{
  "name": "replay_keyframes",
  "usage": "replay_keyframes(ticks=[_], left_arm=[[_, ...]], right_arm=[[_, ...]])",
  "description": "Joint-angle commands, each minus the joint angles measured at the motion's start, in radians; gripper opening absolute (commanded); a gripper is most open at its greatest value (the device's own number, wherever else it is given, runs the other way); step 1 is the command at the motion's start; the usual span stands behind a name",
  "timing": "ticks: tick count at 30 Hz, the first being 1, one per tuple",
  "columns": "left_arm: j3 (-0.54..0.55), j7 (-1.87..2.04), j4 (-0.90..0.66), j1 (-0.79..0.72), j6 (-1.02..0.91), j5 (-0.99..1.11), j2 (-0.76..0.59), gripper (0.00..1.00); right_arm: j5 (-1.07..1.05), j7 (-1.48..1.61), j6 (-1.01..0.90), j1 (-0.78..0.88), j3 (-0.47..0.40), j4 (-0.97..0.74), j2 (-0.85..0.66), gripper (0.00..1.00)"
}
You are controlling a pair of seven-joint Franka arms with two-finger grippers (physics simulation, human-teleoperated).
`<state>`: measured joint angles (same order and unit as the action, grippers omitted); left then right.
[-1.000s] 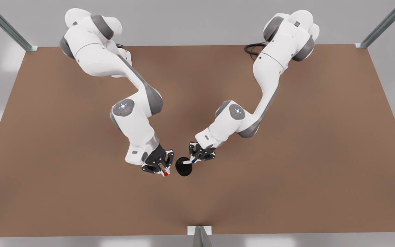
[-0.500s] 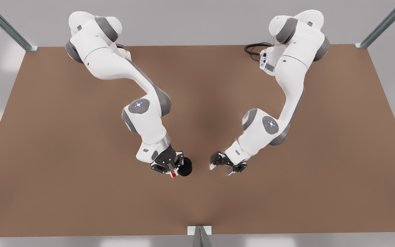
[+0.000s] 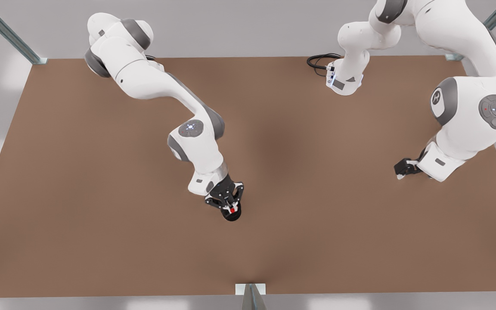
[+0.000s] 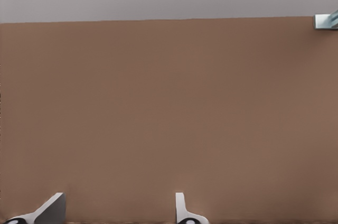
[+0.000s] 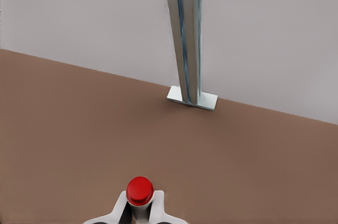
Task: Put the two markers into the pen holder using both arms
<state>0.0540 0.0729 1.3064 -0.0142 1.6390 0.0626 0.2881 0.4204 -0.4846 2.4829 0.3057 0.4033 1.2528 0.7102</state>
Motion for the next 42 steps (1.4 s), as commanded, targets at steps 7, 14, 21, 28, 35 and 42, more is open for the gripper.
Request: replay_keyframes(ticks=[7, 14, 21, 28, 35, 42], left_arm=[[-0.02, -0.094, -0.001, -0.018, -0.116, -0.064, 0.013, 1.0], [-0.02, -0.096, -0.001, -0.018, -0.116, -0.076, 0.025, 1.0], [-0.02, -0.096, -0.001, -0.017, -0.116, -0.076, 0.026, 1.0], [-0.02, -0.094, -0.001, -0.02, -0.116, -0.078, 0.026, 1.0], [-0.02, -0.093, -0.001, -0.024, -0.116, -0.083, 0.032, 1.0], [-0.02, -0.093, -0.001, -0.024, -0.114, -0.083, 0.039, 1.0]], right_arm=[[0.29, -0.373, 0.014, -0.002, -0.012, 0.017, 0.008, 0.25], [0.31, -0.374, 0.047, 0.0, -0.012, 0.056, 0.02, 0.26], [0.311, -0.374, 0.077, 0.001, -0.012, 0.086, 0.023, 0.26], [0.311, -0.404, 0.076, -0.004, -0.004, 0.188, -0.031, 0.26], [0.333, -0.405, 0.096, -0.007, -0.004, 0.205, -0.037, 0.26], [0.333, -0.405, 0.126, -0.014, -0.012, 0.241, -0.018, 1.0]])
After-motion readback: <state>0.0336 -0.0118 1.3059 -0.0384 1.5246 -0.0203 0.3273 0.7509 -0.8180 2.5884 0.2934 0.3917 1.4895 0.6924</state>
